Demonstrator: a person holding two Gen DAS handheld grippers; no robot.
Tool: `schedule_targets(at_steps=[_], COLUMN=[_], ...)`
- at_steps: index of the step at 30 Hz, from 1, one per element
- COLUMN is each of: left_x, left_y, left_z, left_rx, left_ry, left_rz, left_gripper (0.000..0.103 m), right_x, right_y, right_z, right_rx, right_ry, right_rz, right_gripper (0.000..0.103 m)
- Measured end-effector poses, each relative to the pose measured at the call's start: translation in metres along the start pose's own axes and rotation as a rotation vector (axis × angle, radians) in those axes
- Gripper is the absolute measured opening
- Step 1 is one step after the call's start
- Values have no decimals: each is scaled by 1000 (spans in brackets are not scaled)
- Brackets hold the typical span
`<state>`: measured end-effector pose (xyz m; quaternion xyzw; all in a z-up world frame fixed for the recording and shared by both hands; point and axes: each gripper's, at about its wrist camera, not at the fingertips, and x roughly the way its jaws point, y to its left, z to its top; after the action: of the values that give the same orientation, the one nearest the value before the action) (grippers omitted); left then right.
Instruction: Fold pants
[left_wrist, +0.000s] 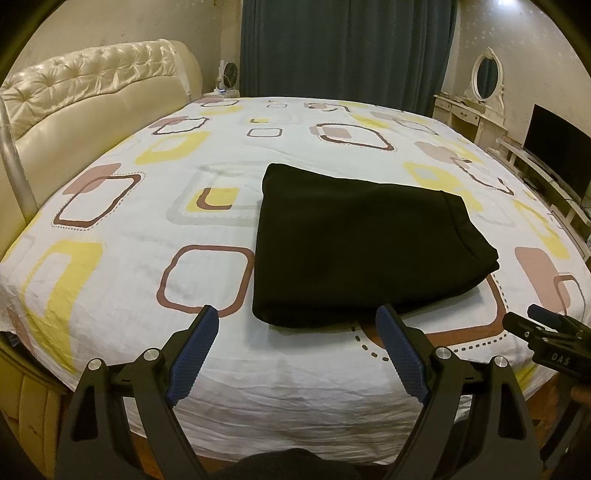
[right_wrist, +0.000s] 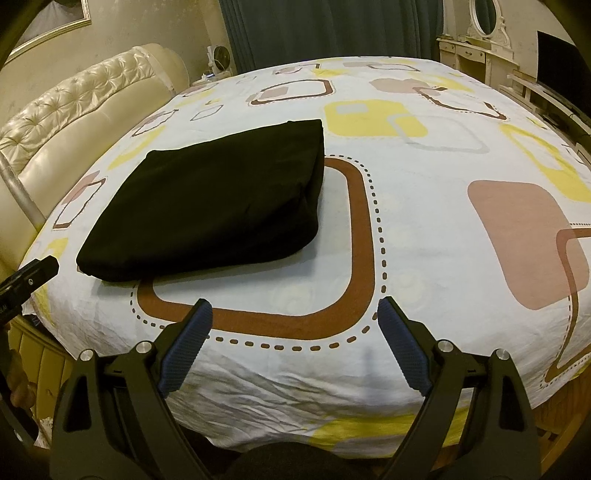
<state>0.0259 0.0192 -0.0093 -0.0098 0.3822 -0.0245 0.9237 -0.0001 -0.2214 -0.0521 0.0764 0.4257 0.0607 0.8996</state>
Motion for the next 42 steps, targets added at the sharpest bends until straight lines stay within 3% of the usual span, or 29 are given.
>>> schedule_targets(at_steps=[26, 31, 36, 40, 42], left_x=[3, 11, 2, 9, 34], left_y=[0, 7, 28, 47, 67], left_z=[0, 2, 10, 38, 62], left_rx=[-7, -43, -97, -43, -19], left_ry=[21, 80, 15, -44, -36], left_rz=[4, 90, -23, 25, 105], left_gripper=[87, 91, 91, 91, 91], right_x=[5, 7, 5, 2, 11], right_y=[1, 2, -1, -6, -18], right_z=[-3, -4, -3, 26, 58], right_rx=[-6, -13, 4, 13, 28], right_ry=[26, 31, 24, -17, -60], right_rz=[7, 11, 35, 73, 50], right_gripper=[91, 91, 91, 91, 91])
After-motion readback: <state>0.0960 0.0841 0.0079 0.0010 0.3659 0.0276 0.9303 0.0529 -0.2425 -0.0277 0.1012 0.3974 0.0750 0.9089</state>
